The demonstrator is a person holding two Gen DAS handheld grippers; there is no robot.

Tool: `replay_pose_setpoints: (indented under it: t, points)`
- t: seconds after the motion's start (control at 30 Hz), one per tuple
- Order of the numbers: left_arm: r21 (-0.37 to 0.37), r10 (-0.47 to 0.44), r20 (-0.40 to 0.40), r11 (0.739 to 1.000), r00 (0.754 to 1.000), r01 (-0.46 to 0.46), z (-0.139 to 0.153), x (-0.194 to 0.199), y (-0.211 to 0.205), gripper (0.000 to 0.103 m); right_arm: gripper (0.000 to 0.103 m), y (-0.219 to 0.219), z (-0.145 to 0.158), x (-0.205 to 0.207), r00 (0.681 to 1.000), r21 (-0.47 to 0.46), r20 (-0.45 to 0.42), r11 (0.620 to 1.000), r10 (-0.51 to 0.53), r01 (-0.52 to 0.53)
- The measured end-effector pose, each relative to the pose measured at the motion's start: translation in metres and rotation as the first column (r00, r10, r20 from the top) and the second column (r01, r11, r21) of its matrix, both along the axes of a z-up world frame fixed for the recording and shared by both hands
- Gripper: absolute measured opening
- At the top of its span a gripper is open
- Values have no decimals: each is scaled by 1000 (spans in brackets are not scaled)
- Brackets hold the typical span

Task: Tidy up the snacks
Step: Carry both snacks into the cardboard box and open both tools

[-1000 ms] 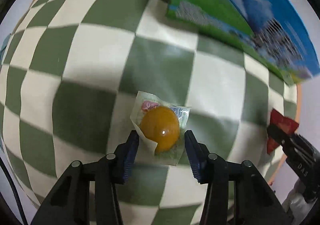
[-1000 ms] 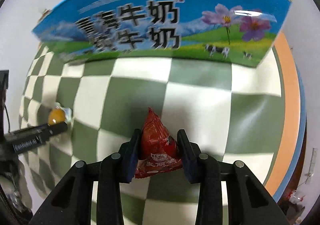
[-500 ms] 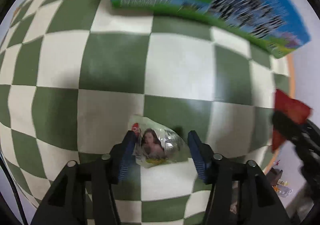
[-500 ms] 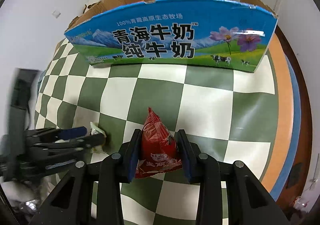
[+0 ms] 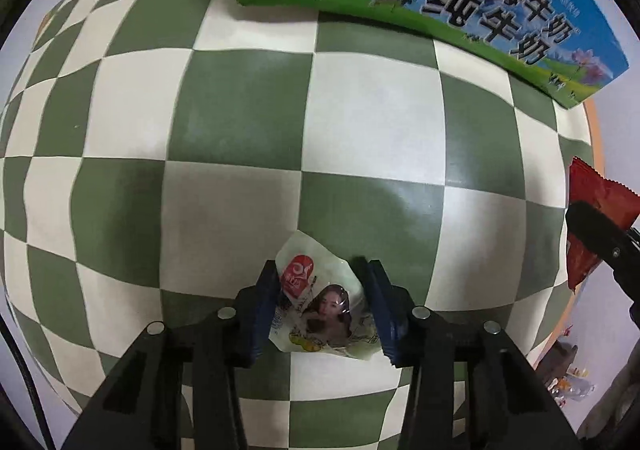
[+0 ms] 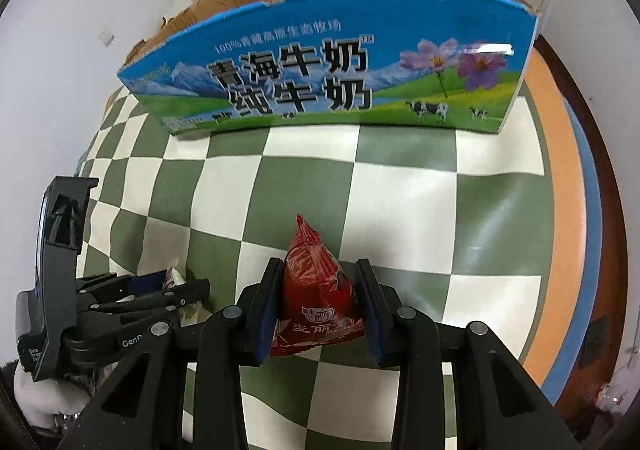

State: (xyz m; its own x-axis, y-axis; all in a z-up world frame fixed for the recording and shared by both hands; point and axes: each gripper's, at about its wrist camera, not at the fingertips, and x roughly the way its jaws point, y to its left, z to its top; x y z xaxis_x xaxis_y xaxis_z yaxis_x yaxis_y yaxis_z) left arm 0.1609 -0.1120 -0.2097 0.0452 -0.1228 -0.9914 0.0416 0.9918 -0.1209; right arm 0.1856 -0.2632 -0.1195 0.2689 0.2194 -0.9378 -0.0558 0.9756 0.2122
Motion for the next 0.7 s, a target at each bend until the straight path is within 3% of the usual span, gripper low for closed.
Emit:
replay_pose_setpoints:
  t: [0.13,0.33,0.43,0.47,0.57,0.7]
  points:
    - [-32,35,25,999,999,-35,24,1,13,41,39,-3,10,1,1000,15,19,1000,-2,2]
    - [-137,31,141,991,990,-12,98,33,2,41,39,-7,38,6,998,58,61,998,-5,1]
    - [-181,10,211,983,977,29,136,67,0,41,39,-13,66,18,993,72,117,997,-9,1]
    - [-193,8,230,980,973,38,144,99,3,41,39,-17,78,25,990,75,140,997,-12,1]
    - [-196,-14,290,978,957,73,173,135,-10,41,39,-27,108,48,980,70,199,998,-20,7]
    - [-141,-35,341,986,940,87,185,179,-16,41,39,-43,134,86,967,32,252,999,-32,25]
